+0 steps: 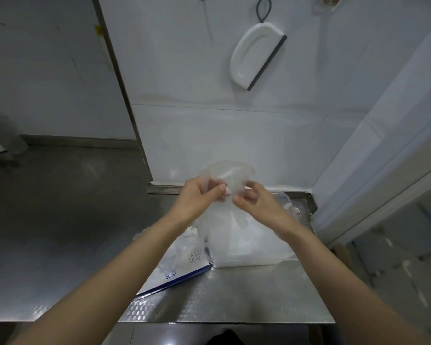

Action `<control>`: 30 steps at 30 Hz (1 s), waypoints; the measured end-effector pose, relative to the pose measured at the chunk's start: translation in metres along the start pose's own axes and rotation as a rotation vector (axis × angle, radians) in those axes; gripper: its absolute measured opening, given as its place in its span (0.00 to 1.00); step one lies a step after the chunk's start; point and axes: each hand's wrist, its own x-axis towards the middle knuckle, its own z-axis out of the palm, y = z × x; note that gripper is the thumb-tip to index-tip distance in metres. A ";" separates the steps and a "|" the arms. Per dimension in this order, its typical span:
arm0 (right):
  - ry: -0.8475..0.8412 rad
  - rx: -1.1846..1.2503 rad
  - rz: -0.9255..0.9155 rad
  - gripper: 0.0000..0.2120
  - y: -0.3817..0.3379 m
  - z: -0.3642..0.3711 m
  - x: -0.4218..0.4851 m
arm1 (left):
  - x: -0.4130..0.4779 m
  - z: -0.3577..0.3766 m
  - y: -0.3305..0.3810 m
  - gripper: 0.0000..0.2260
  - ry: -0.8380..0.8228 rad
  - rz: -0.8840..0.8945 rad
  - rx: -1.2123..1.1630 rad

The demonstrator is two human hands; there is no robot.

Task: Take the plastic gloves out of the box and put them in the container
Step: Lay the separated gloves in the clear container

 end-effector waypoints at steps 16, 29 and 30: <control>0.146 -0.533 -0.123 0.05 0.003 -0.071 0.052 | 0.003 0.011 -0.041 0.05 -0.043 -0.281 0.361; 0.092 -0.971 -0.227 0.09 0.033 -0.036 0.094 | 0.006 0.032 -0.065 0.13 0.041 -0.247 1.050; 0.077 -1.024 -0.260 0.10 0.035 -0.033 0.095 | 0.006 0.033 -0.065 0.15 0.025 -0.232 1.137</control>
